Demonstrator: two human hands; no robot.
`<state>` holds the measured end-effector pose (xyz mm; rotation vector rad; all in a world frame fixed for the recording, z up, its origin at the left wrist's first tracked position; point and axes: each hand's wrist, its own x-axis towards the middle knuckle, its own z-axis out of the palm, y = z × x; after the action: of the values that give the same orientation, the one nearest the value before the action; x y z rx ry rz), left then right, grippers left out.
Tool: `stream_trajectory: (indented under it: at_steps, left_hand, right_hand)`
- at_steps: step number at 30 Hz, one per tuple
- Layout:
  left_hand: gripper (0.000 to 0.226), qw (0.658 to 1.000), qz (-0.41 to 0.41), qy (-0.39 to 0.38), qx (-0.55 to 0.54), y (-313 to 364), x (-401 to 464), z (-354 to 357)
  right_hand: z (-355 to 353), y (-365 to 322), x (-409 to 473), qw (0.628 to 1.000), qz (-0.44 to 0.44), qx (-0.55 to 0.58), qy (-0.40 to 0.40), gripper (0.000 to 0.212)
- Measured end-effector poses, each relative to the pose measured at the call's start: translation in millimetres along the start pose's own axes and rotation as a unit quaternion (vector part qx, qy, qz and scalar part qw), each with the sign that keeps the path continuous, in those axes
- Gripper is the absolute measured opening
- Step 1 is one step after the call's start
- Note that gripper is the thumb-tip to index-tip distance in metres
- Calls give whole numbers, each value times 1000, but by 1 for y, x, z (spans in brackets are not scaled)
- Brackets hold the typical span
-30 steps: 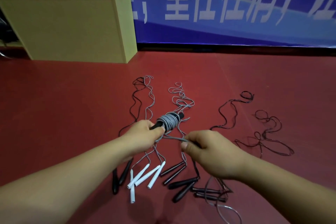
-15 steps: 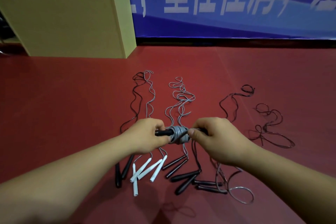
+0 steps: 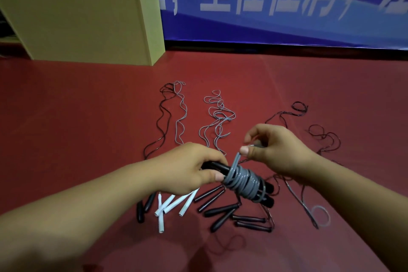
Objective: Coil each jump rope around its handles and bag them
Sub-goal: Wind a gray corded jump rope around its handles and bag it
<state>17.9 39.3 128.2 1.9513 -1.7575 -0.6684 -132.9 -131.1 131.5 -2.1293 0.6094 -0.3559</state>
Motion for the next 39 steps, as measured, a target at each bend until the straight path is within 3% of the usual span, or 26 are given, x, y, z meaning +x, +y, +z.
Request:
stream_trajectory:
  at_steps: [6,11,14,18,22,26,32,39]
  left_hand:
    - [3,987,12,-5,-159,7,-4,-4]
    - [14,923,-2,0,-386,12,-3,-5]
    - [18,871,-31,19,-490,15,0,-5]
    - [17,849,-65,51,-522,16,2,-4]
    - [22,853,-123,139,-488,9,9,-3]
    - [24,891,-173,183,-377,-1,12,2]
    - [22,922,-201,223,-245,-8,15,8]
    - [18,935,-191,271,-124,-16,21,10]
  right_hand:
    - [-10,-2,-2,994,-11,109,-25,10]
    - [-5,-2,-4,971,42,226,-70,5]
    - [7,-1,-5,990,39,126,-56,16]
    - [24,-5,-7,995,13,65,-73,22]
    - [31,-8,-9,994,-36,-30,-102,22]
    - [36,-10,-11,988,-65,-98,-103,26]
    - [37,-9,-13,984,-36,-127,-118,8]
    - [35,-15,-16,976,-48,-181,-113,19]
